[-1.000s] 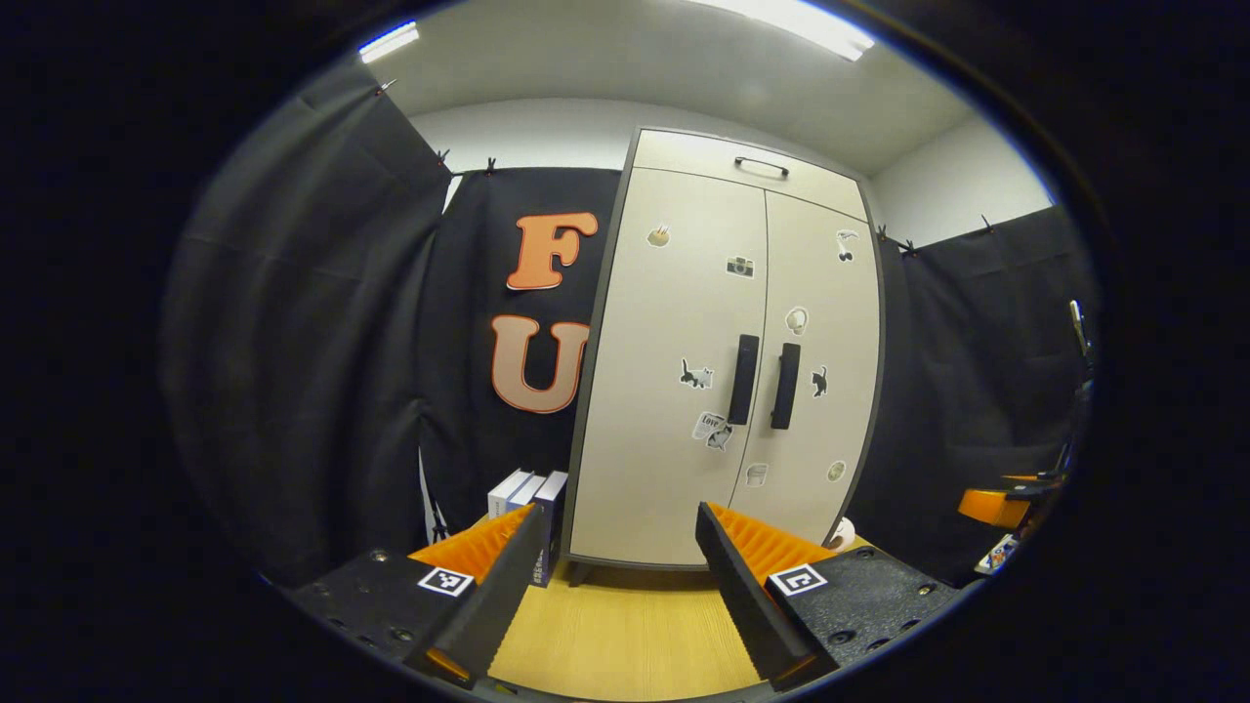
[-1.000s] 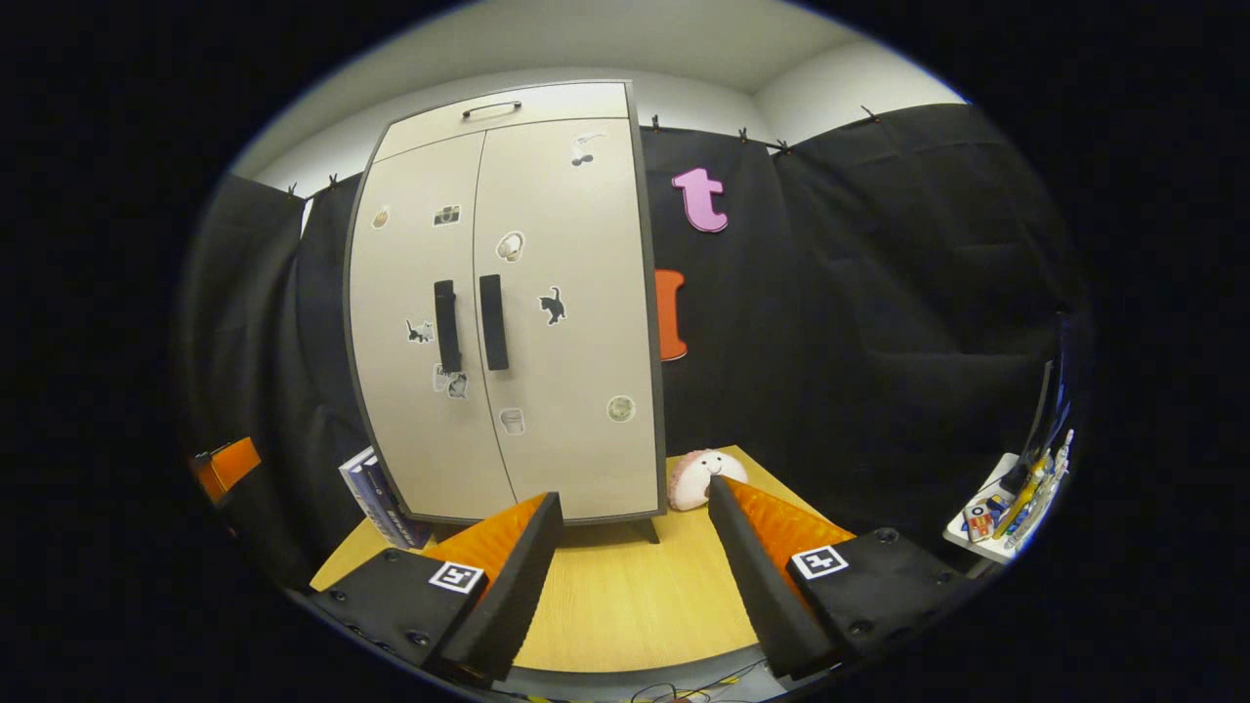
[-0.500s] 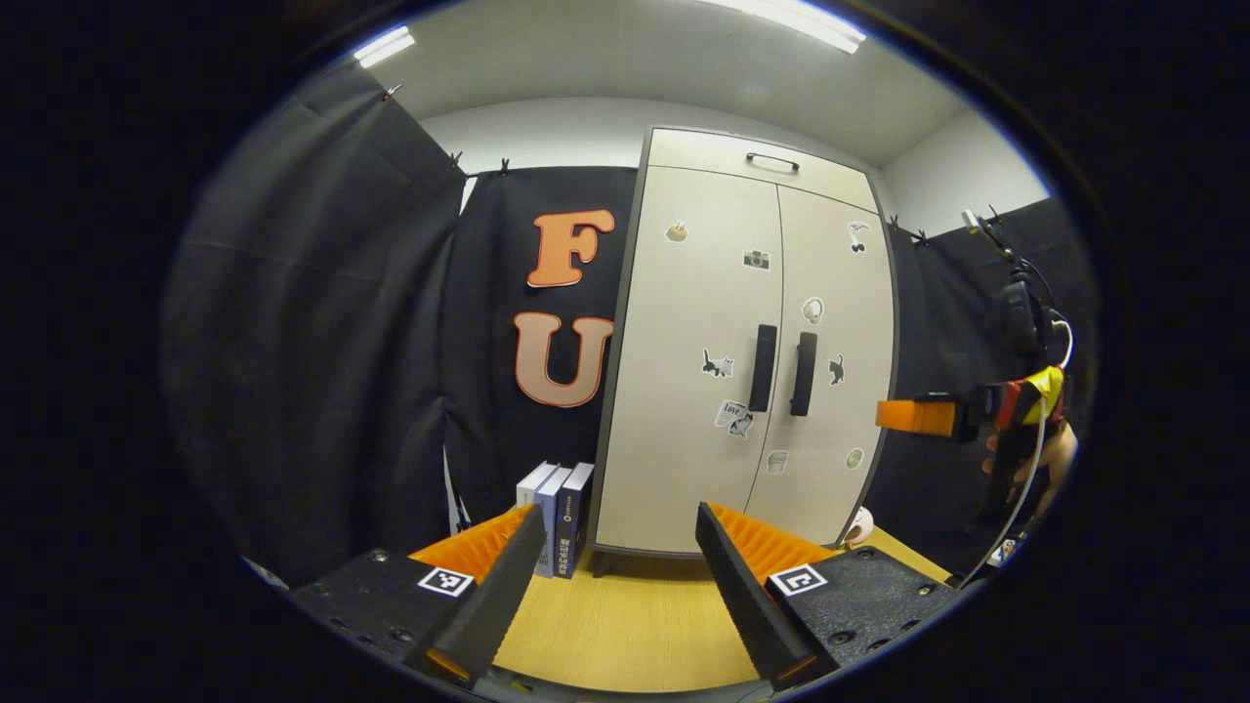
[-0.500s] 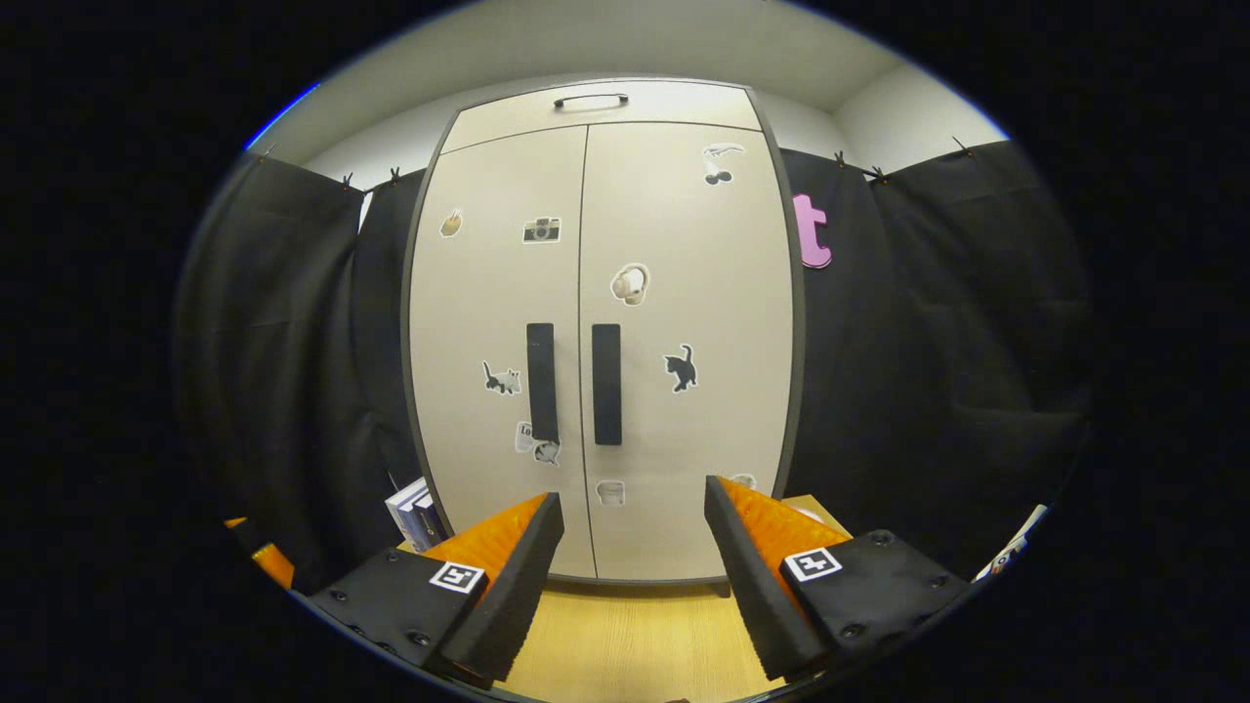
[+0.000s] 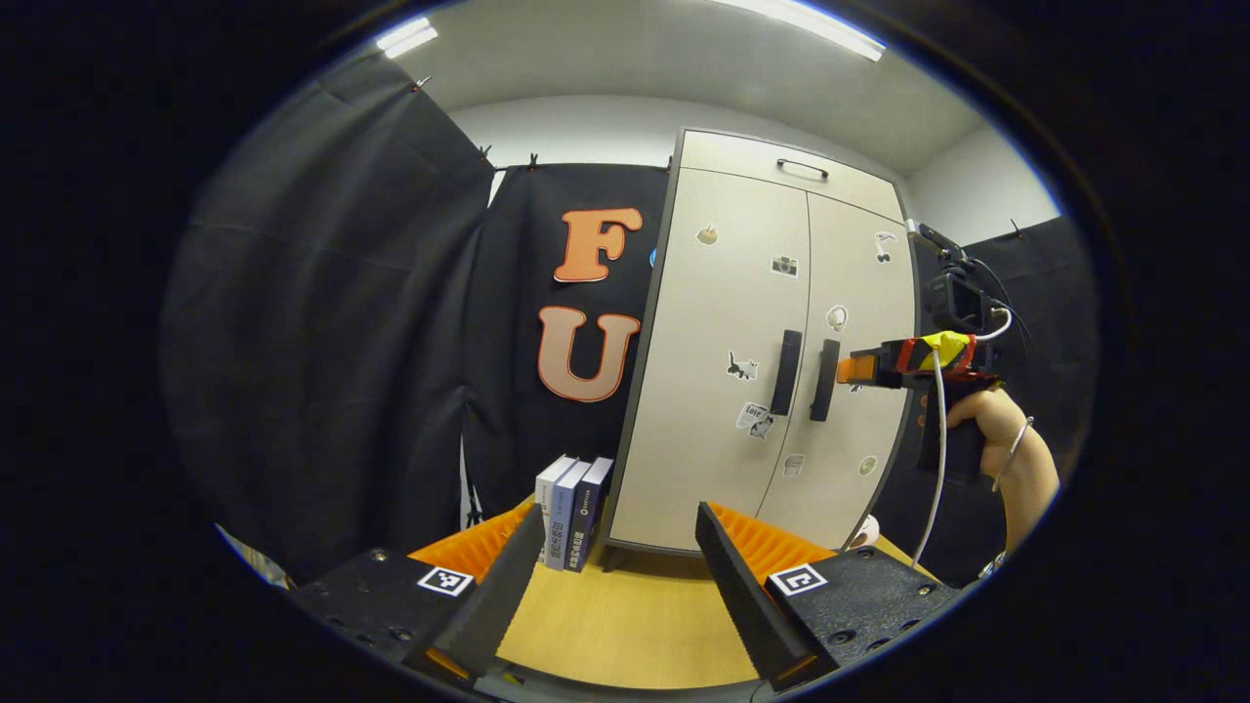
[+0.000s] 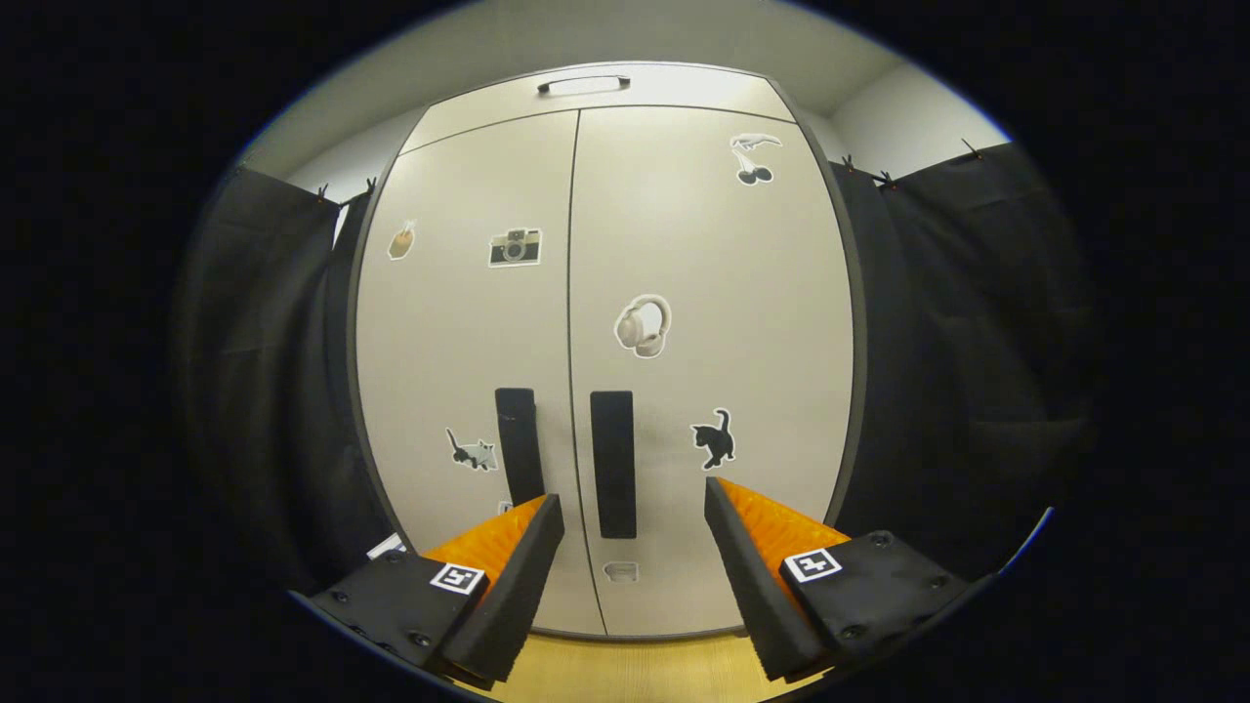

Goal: Open the right door of the double-door shoe cabinet with the right hand, and open the left door with the left hand.

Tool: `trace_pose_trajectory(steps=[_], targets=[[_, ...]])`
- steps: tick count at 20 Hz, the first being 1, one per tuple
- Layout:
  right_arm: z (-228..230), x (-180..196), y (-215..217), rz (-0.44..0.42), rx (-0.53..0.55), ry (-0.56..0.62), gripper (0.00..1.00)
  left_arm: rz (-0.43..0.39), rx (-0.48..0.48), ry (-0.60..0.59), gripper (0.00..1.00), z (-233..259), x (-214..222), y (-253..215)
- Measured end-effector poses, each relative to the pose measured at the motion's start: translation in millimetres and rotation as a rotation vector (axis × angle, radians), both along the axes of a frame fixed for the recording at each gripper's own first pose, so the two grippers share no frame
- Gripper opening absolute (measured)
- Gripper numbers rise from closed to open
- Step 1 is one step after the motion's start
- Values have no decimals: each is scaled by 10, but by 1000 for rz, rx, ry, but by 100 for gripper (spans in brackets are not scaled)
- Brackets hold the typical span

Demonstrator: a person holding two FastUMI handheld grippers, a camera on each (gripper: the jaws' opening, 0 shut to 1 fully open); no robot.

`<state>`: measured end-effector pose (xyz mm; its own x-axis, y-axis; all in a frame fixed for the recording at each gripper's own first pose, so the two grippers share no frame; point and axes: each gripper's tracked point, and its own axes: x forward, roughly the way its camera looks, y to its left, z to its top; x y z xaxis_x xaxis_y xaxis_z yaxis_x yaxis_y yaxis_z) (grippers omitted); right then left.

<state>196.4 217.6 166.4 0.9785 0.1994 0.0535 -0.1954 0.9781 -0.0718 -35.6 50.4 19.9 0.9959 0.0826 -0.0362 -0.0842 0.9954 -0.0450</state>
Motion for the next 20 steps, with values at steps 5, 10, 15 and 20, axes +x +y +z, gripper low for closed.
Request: trace_pose_trajectory(steps=[5, 10, 15, 20], targets=[[19, 442, 200, 14, -2, 5, 89, 33, 30, -1, 95, 22, 7, 135], [-67, 716, 285, -1, -25, 33, 77, 58, 42, -5, 95, 40, 33, 235], [-186, 882, 297, 3, 0, 86, 57, 85, 49, -3, 95, 38, 70, 341], [-240, 844, 292, 4, -18, 89, 36, 87, 49, 15, 95, -29, 80, 352]])
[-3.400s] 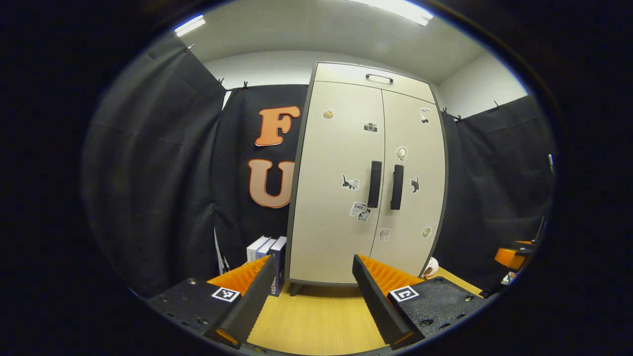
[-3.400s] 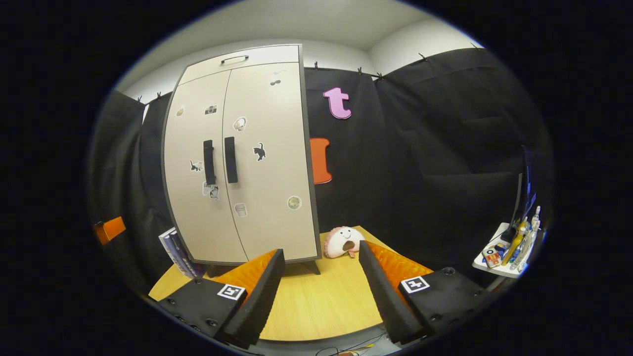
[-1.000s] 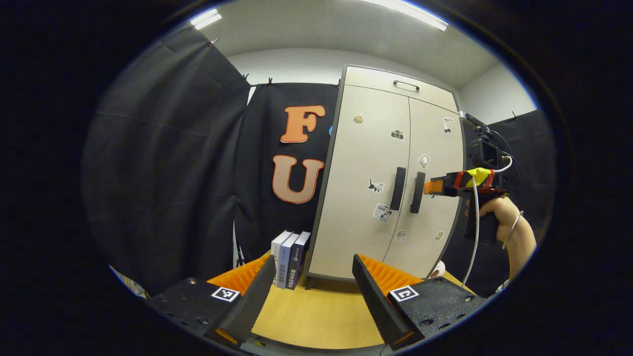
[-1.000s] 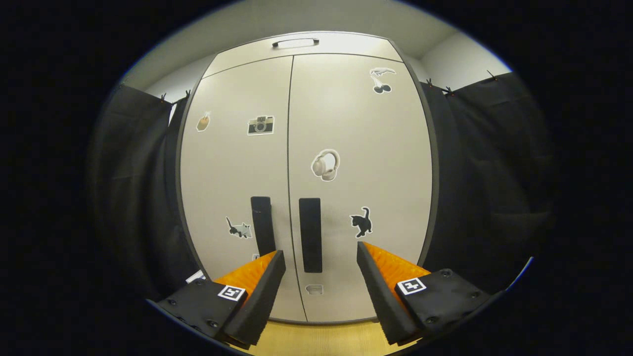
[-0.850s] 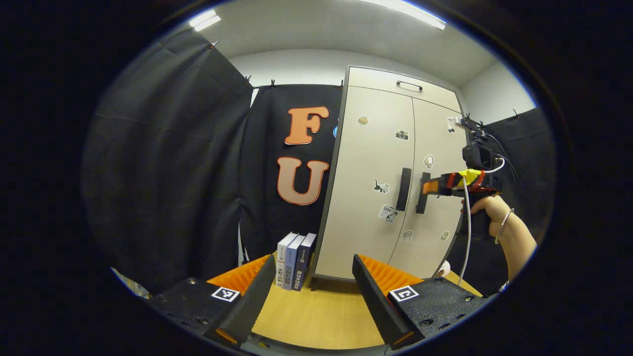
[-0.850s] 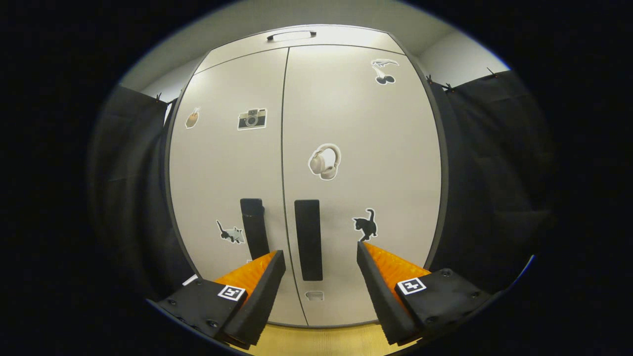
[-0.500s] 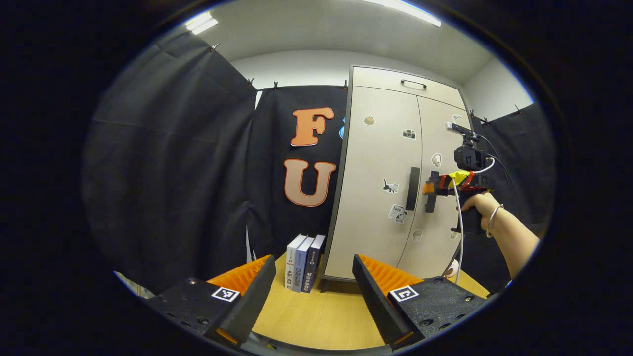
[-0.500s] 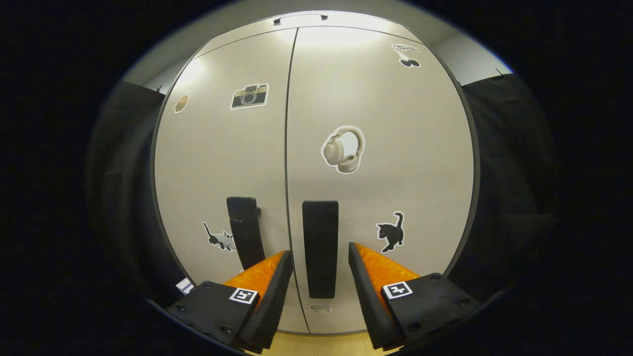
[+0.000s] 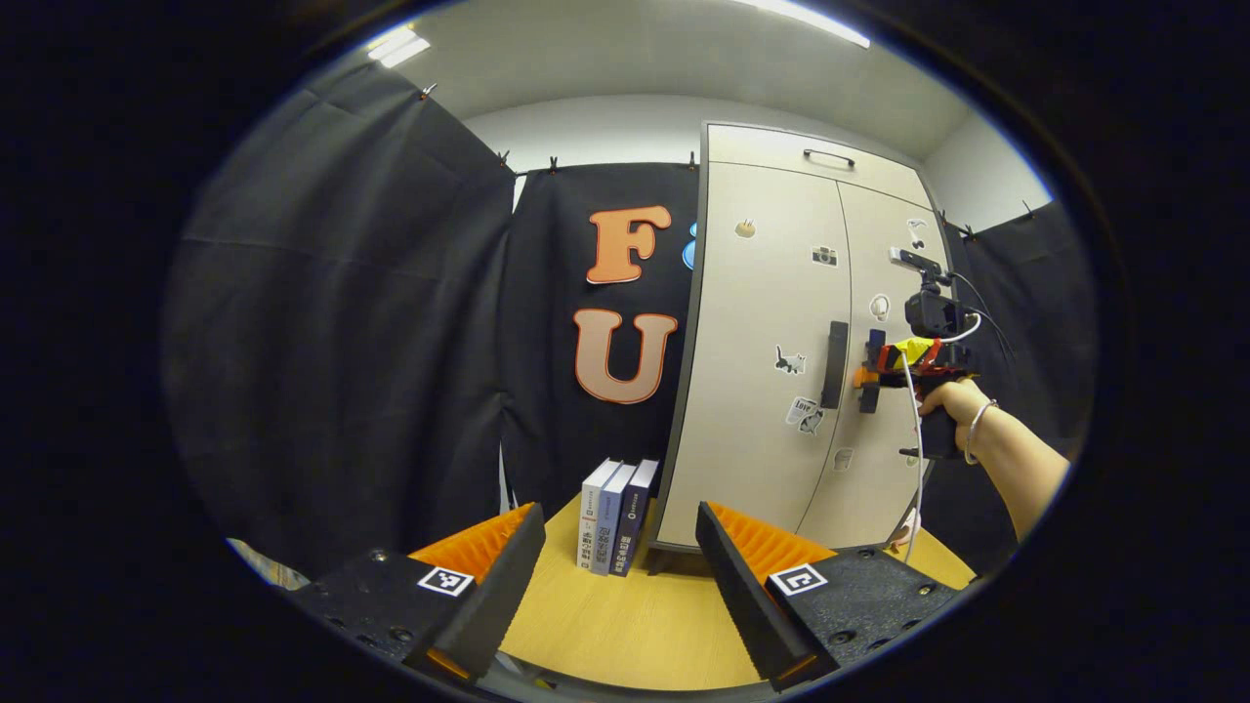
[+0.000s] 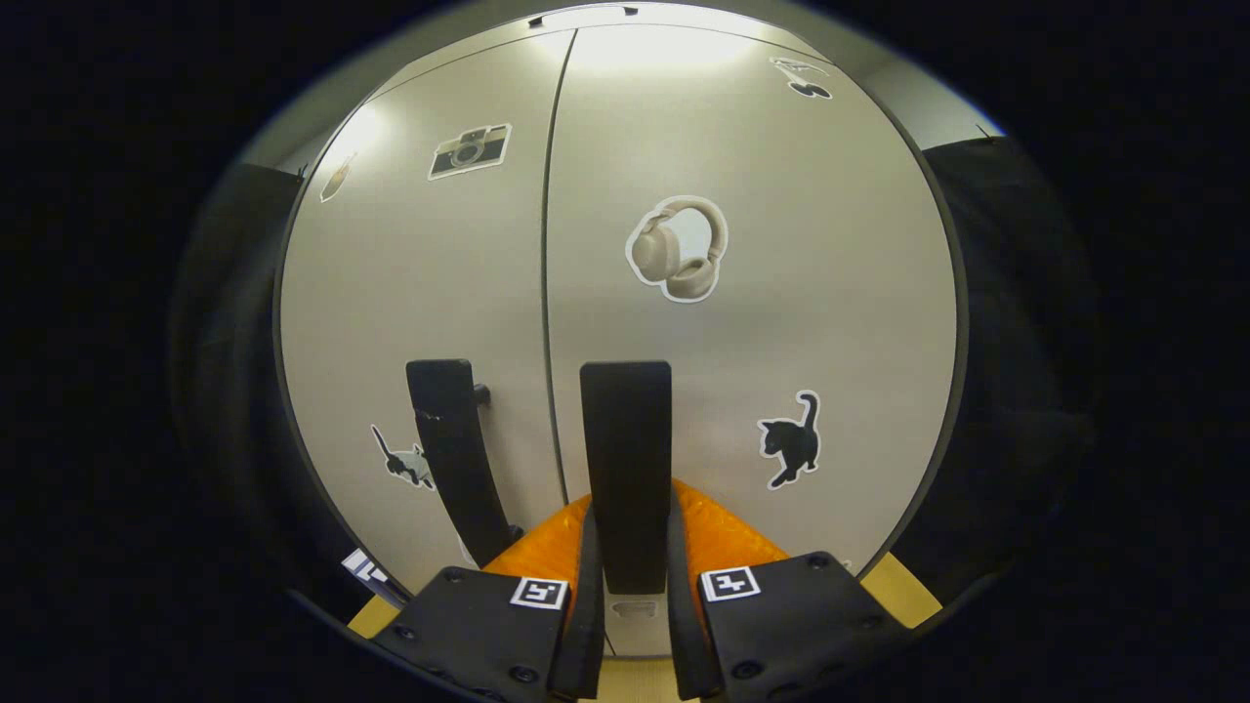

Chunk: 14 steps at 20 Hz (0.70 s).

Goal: Open the right door of the double-door shoe cabinet with the right hand, and open the left door with the left hand.

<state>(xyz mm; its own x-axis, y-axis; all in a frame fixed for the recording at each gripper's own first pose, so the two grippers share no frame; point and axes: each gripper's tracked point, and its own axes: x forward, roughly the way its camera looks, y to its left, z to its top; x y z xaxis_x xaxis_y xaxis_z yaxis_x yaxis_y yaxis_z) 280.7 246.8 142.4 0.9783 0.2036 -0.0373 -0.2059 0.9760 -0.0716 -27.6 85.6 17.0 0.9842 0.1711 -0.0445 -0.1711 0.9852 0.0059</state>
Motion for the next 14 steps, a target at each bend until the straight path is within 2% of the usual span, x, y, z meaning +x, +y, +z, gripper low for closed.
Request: trace_pose_trajectory(steps=[1, 2, 8, 9, 10, 12, 14], targets=[[-5, -1, 1, 6, 15, 11, 43, 0, 5, 0, 95, 15, -6, -7], [-13, -51, -12, 17, 20, 20, 30, -3, 6, -5, 95, 31, -1, -16], [6, -317, -158, 41, -6, 8, 30, -67, 16, -8, 95, 56, 34, -270], [1, -390, -206, 43, 24, 18, 30, -86, 20, -7, 95, 61, 53, -338], [-9, -360, -194, 60, 60, 36, 17, -100, 23, -5, 95, 57, 66, -385], [-16, -493, -236, 76, 117, 69, 18, -125, 21, -15, 95, 98, 80, -480], [-12, -527, -287, 68, 110, 66, 18, -142, 21, -14, 94, 96, 80, -545]])
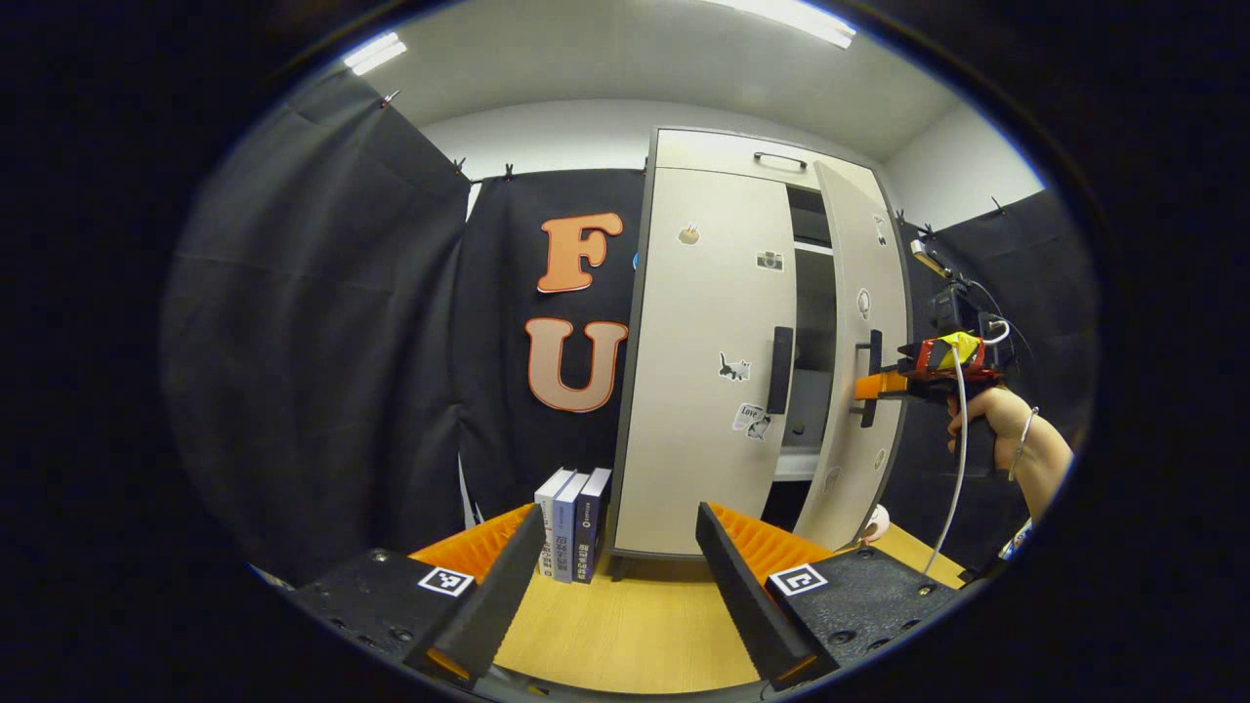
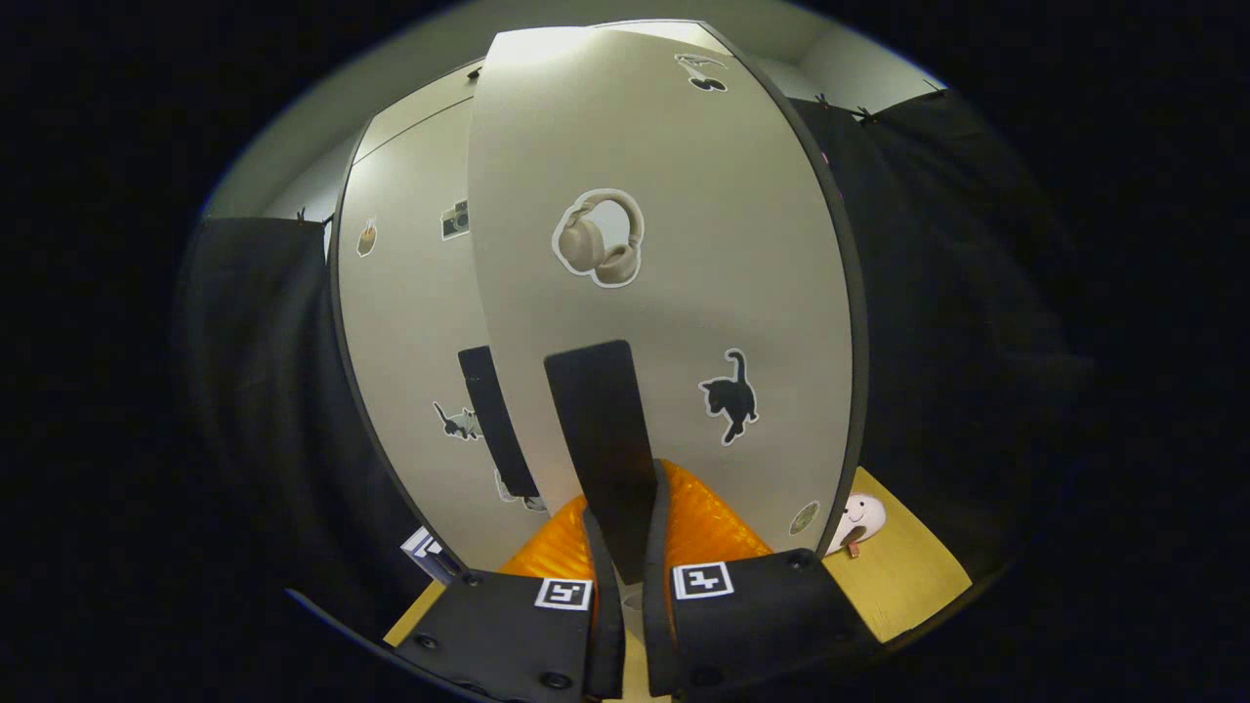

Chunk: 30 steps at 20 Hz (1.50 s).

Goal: Open the right door of the double-door shoe cabinet with the right hand, and open the left door with the left hand.

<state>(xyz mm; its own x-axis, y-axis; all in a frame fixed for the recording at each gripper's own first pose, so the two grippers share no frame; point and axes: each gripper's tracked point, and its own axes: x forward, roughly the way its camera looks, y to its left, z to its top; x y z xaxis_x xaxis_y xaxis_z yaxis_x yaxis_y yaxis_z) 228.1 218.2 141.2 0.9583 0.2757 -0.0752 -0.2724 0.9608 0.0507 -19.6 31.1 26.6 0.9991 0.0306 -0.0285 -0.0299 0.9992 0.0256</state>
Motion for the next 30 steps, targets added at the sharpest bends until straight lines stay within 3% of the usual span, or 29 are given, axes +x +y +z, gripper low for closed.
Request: trace_pose_trajectory(steps=[13, 21, 22, 30], targets=[[45, -187, -422, -66, 9, -38, 16, -82, 31, 27, 95, -24, 73, -332], [98, -196, -775, -163, -31, -69, 15, -107, 54, 1, 95, 136, 283, -566], [113, -195, -799, -172, -30, -74, 9, -106, 53, -3, 95, 160, 307, -590], [129, -217, -992, -195, -38, -80, 8, -125, 69, -4, 95, 300, 711, -1024]])
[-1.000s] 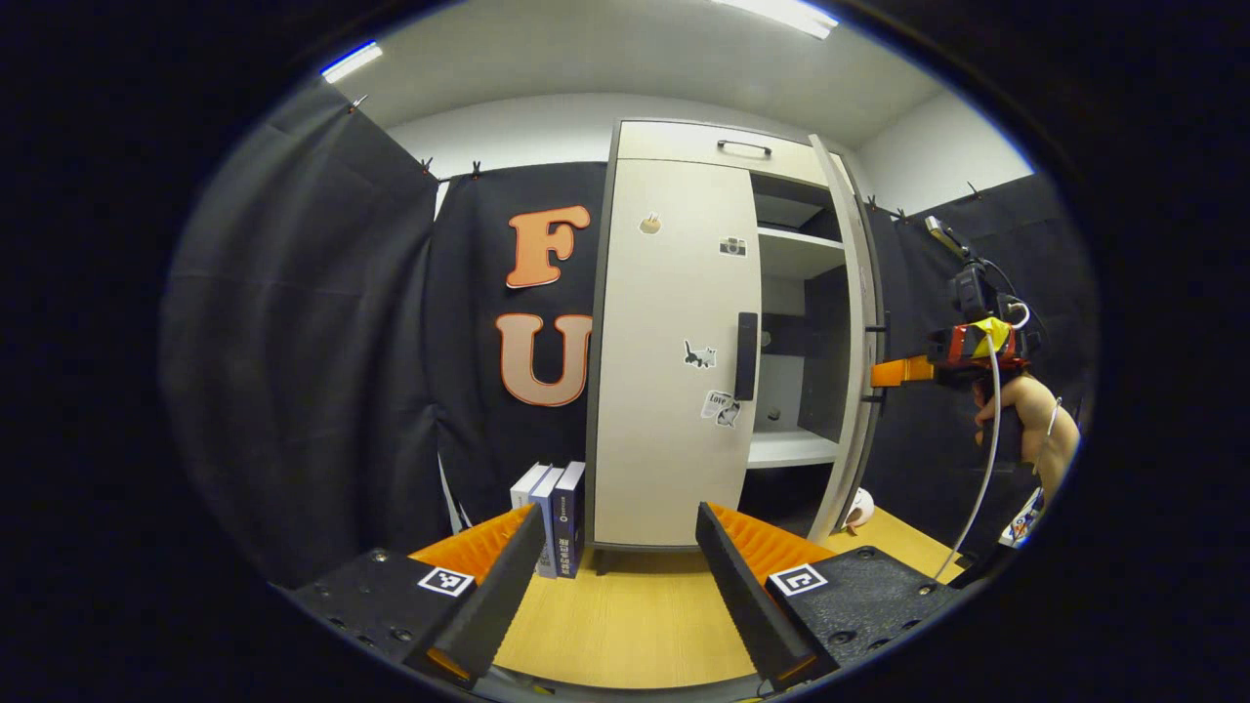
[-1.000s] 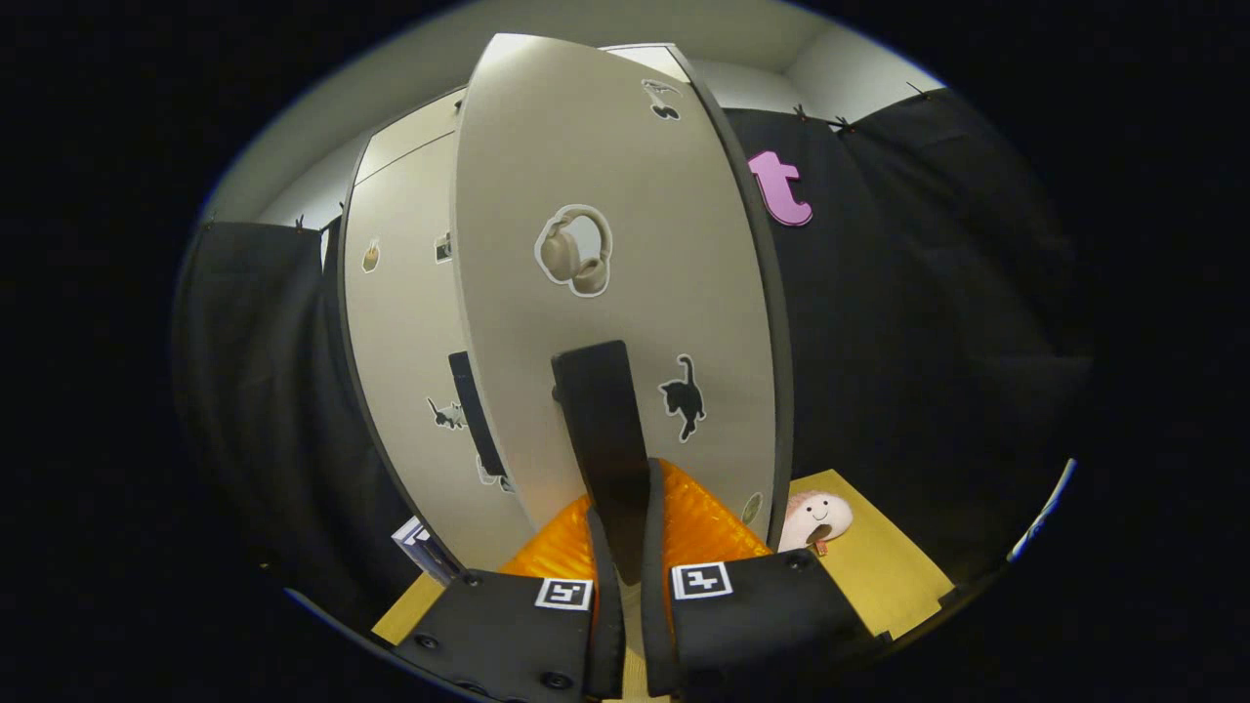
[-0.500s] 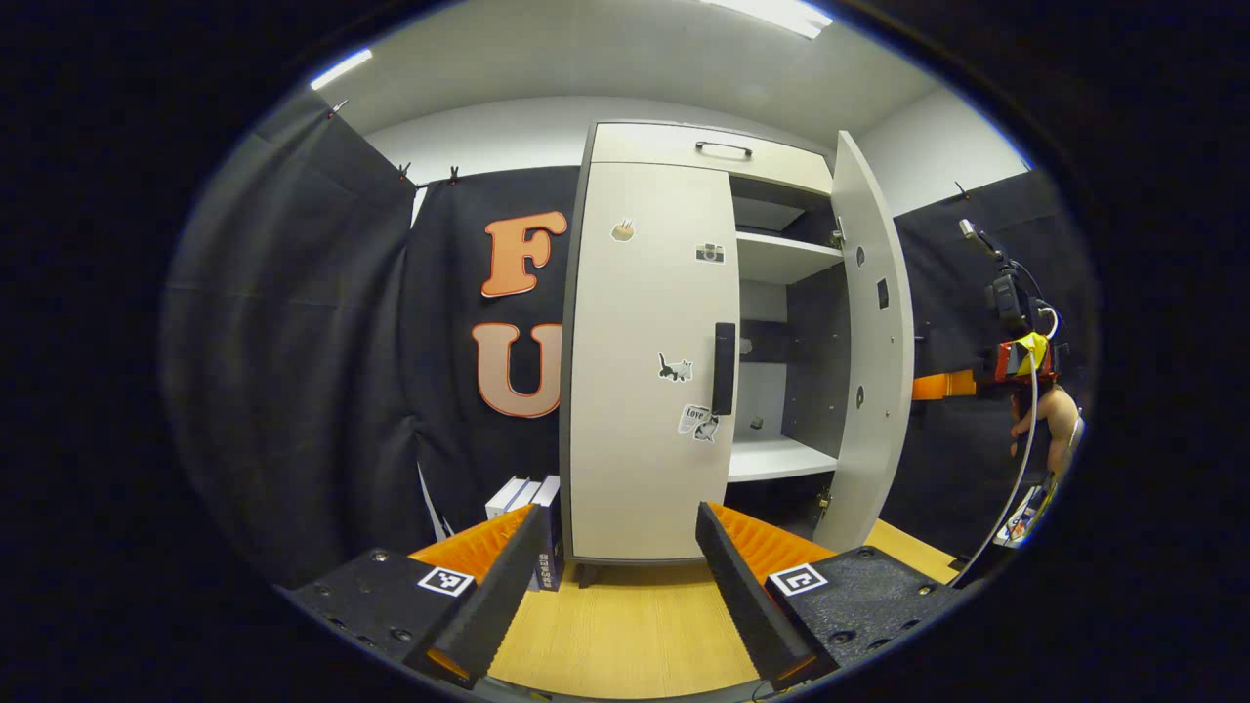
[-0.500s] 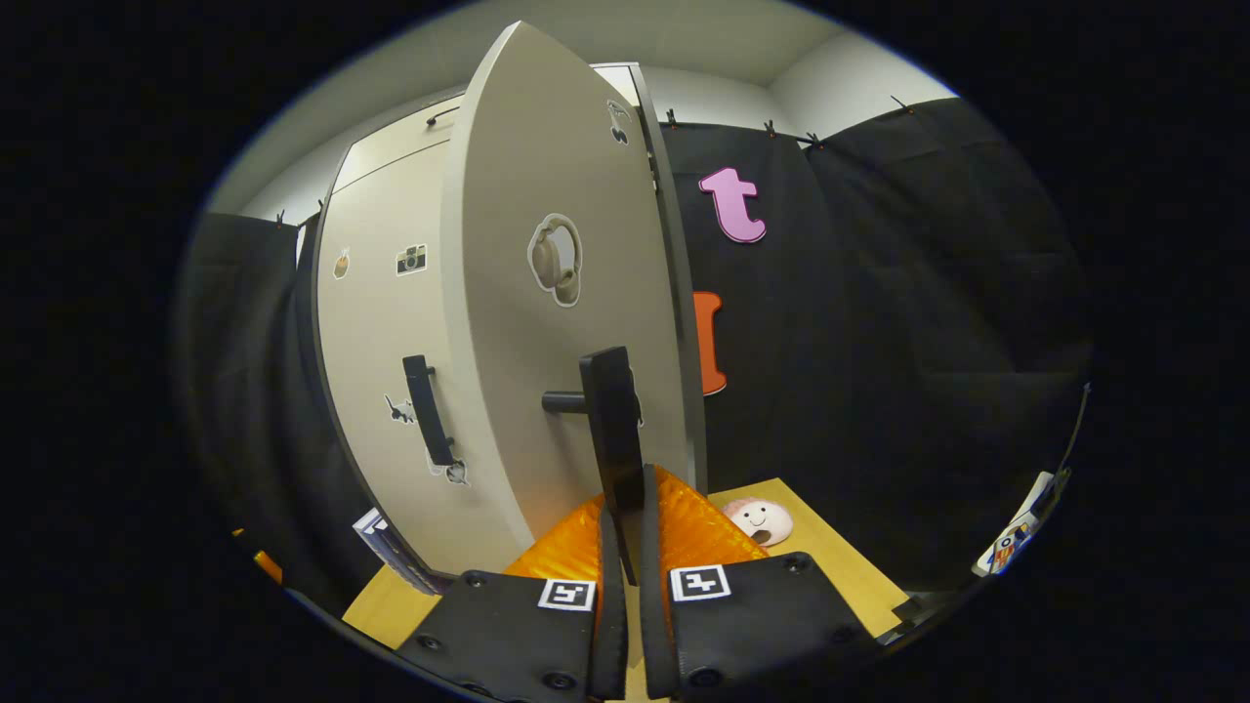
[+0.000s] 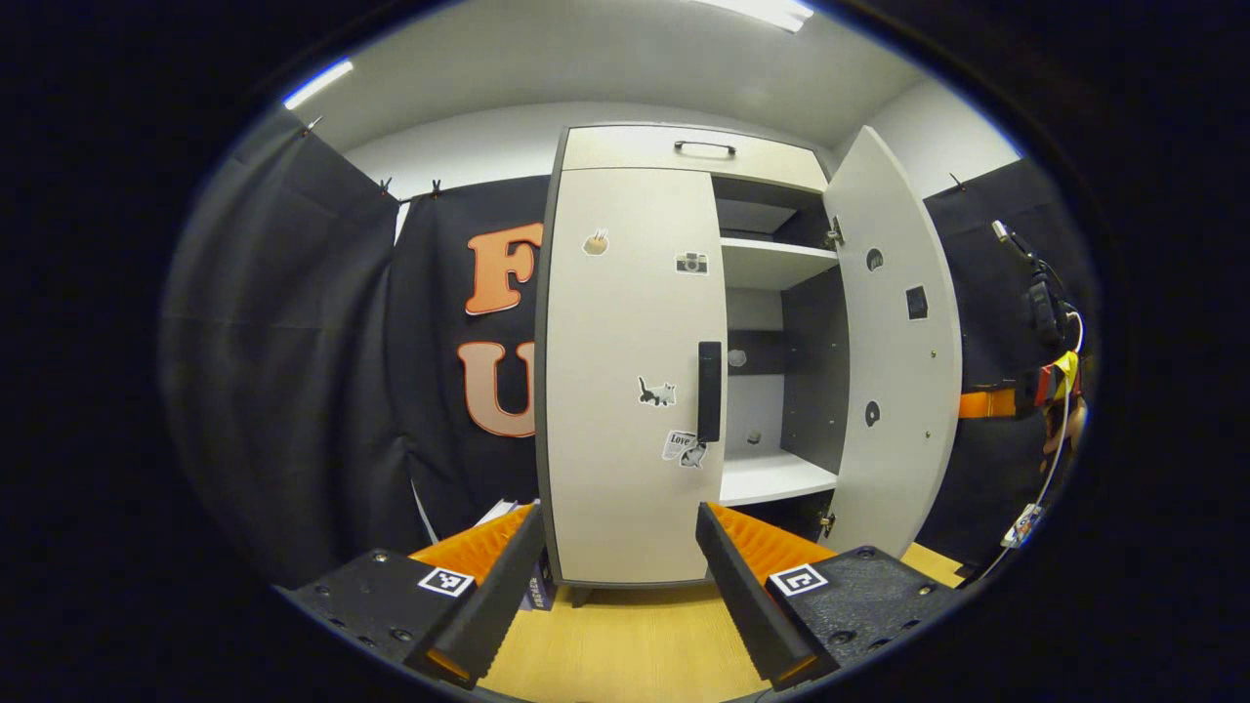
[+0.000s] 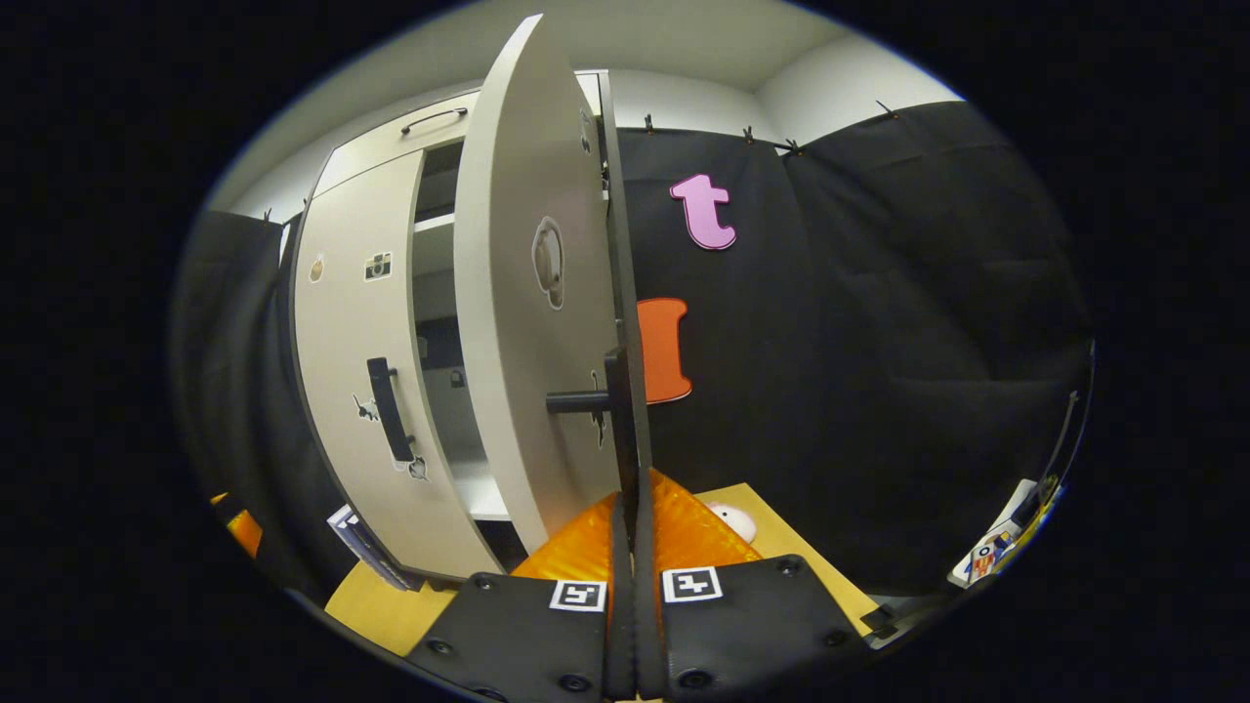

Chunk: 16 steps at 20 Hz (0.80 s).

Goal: Open the right door of the double-door shoe cabinet with the right hand, and open the left door with the left hand.

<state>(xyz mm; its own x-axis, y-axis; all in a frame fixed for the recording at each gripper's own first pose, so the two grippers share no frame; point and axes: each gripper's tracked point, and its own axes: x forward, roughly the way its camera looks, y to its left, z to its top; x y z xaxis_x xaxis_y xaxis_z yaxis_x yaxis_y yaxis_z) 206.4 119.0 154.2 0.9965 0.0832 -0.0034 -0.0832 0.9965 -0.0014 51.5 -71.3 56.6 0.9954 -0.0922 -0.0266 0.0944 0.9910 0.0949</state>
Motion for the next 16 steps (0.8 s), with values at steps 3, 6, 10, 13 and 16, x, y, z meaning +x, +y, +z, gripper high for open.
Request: trace_pose_trajectory(steps=[3, 6, 10, 13, 16], targets=[[-8, -33, -130, -17, -8, 5, 8, -16, -14, -13, 95, 80, 196, -230], [24, -80, -210, -23, 17, -6, 9, -19, -4, -18, 92, 83, 407, -445], [87, -95, -337, -58, 54, -40, 11, -19, 28, -51, 92, 219, 757, -752], [125, -84, -427, -60, 16, -62, 43, -17, 13, -79, 95, 342, 1032, -915], [149, -94, -560, -70, -5, -72, 72, -13, 17, -102, 95, 451, 1331, -1045]])
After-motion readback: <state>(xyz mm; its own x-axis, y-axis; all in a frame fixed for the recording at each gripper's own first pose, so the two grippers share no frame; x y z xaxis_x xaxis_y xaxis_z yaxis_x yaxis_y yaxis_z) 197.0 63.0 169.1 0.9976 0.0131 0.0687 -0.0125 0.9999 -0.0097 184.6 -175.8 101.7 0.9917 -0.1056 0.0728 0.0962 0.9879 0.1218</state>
